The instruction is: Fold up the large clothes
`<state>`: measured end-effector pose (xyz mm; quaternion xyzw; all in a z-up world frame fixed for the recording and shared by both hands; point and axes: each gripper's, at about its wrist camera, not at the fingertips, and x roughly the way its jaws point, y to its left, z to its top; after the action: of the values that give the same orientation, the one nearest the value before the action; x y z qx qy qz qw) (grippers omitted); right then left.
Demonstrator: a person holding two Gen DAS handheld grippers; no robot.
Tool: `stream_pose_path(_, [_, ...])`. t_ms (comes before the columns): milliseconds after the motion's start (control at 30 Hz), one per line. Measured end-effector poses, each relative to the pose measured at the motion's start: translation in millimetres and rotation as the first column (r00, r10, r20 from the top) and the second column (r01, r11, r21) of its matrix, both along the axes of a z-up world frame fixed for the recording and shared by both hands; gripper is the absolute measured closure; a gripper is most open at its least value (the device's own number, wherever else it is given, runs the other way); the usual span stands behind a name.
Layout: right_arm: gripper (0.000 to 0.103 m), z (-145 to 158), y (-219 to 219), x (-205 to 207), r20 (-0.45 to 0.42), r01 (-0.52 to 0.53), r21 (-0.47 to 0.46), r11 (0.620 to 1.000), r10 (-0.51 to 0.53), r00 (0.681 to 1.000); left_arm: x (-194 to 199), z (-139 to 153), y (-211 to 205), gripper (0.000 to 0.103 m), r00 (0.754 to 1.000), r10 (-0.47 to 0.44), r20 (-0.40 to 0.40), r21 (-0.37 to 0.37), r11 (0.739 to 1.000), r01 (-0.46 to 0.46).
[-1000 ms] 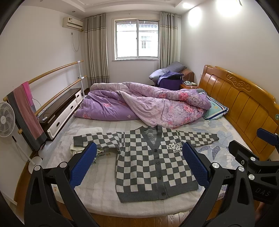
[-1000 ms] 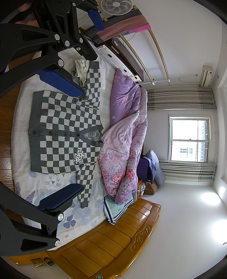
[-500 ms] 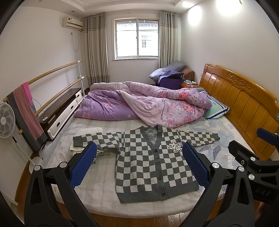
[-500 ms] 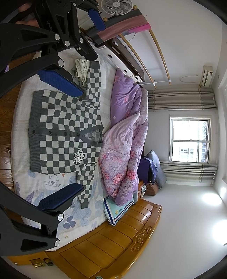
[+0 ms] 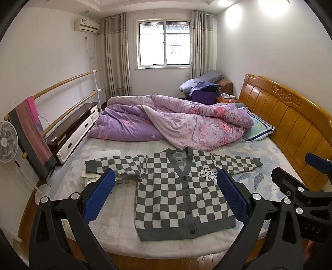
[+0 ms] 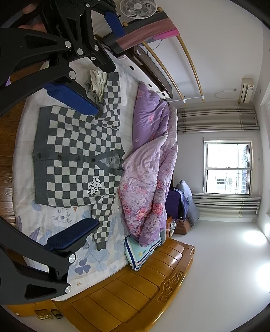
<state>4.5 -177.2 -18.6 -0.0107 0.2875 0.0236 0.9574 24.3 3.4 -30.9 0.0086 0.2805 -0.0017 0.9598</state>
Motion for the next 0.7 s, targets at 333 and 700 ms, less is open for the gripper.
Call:
stream_pose_path(333, [0.007,-2.4,-1.3,1.1,-0.007,-0.004,0.006,1.000,0.004,1.000,4.8,1.8,-22.1,0.005,1.000,0.022,-0.015,0.001,1.000,-0.022])
stream_pose_path(700, [0.007,-13.5,1.3,9.7,-0.032,-0.017,0.035,0.999,0.018,0.999,27.2,2.2,-37.3,0.005,0.998,0.041,-0.045,0.015,0.999,-0.040])
